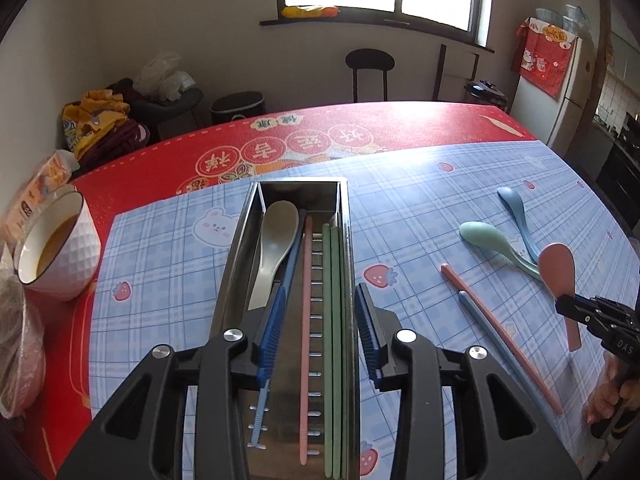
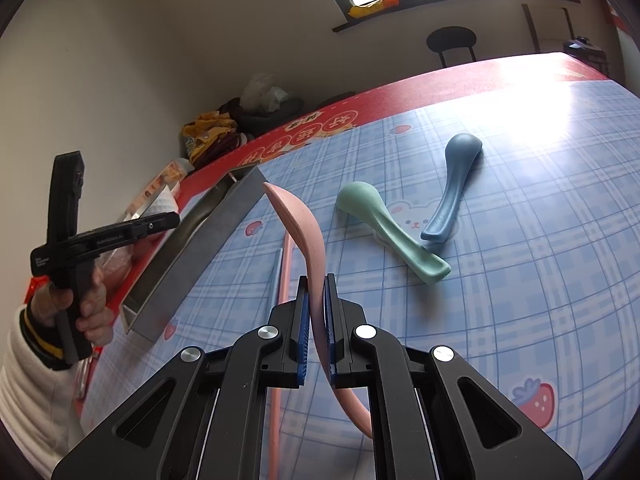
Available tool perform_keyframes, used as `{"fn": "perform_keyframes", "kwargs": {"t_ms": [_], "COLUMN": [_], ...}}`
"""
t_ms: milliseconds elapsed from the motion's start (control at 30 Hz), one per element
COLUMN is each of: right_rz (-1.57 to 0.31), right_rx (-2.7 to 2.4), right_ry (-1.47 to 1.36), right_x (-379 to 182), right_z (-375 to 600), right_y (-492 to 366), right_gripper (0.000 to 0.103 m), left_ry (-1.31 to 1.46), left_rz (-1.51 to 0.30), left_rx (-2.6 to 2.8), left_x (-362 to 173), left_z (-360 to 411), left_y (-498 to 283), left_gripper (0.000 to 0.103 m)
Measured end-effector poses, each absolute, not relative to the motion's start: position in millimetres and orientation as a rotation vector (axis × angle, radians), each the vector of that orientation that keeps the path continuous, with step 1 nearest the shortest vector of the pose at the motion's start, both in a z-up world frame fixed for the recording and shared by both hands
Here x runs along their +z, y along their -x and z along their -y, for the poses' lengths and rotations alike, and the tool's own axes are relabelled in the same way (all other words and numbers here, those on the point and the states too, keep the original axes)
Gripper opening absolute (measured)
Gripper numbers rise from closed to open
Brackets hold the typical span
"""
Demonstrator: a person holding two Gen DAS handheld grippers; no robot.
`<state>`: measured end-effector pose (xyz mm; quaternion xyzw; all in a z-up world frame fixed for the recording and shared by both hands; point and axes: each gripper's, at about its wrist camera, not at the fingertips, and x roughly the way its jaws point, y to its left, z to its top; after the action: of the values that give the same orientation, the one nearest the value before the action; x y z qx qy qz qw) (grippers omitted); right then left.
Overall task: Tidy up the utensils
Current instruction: 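Carry the green chopstick into the steel tray and open the left gripper, then carry the pink spoon into the steel tray and open the right gripper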
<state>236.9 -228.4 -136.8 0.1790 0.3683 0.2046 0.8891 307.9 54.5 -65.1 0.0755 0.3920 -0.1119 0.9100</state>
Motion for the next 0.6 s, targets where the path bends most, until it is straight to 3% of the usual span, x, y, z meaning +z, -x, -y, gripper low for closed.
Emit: {"fn": "perform_keyframes", "kwargs": {"t_ms": [367, 600], "right_rz": [-0.779, -0.790], "right_rx": [0.390, 0.358], "right_ry": [-0.332, -0.293], "right_x": [-136.1, -135.6], "right_z": [219.3, 212.6], "right_y": [-238.2, -239.9], "right_gripper": [0.007, 0.007], "left_ry": [-0.233, -0.171], "left_rz": [-0.554, -0.514], "left_rx": [-0.147, -0.154], "left_x": [-59.5, -65.3], "left_z": [-50.8, -65.5], "left_y": [-242.8, -234.3], "left_gripper": [0.089, 0.097]}}
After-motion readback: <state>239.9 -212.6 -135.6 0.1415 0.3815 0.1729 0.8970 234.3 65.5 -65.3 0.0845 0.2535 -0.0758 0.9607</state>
